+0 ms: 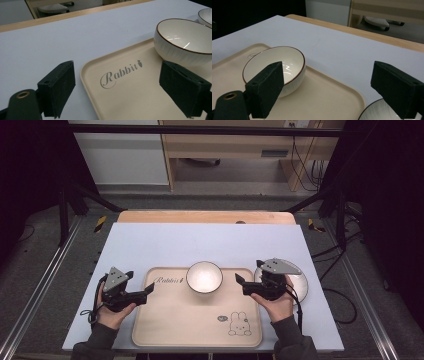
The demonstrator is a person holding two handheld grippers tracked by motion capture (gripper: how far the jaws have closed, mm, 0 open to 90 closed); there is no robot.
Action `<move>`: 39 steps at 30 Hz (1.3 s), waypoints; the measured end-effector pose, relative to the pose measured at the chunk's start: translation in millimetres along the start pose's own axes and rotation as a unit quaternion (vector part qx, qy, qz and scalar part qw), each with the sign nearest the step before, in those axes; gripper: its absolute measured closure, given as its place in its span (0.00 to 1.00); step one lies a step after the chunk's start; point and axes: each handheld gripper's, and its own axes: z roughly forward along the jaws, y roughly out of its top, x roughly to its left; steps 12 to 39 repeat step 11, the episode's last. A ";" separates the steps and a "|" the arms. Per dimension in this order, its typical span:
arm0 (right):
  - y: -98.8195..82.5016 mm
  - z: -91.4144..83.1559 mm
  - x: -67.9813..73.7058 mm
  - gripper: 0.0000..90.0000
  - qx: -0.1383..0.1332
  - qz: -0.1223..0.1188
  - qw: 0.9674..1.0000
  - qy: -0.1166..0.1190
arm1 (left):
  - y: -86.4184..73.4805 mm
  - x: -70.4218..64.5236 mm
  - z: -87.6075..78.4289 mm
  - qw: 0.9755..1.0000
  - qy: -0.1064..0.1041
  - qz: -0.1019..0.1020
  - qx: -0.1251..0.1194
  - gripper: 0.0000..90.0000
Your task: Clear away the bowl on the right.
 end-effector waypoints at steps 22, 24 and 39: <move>-17.5 -22.9 -5.2 0.12 -0.005 -0.002 1.000 -0.009 | -2.7 1.7 1.1 1.000 0.003 0.002 0.003 0.15; -17.5 -22.9 -5.2 0.12 -0.005 -0.002 1.000 -0.009 | -2.7 1.7 1.1 1.000 0.003 0.002 0.003 0.15; -17.5 -22.9 -5.2 0.12 -0.005 -0.002 1.000 -0.009 | -2.7 1.7 1.1 1.000 0.003 0.002 0.003 0.15</move>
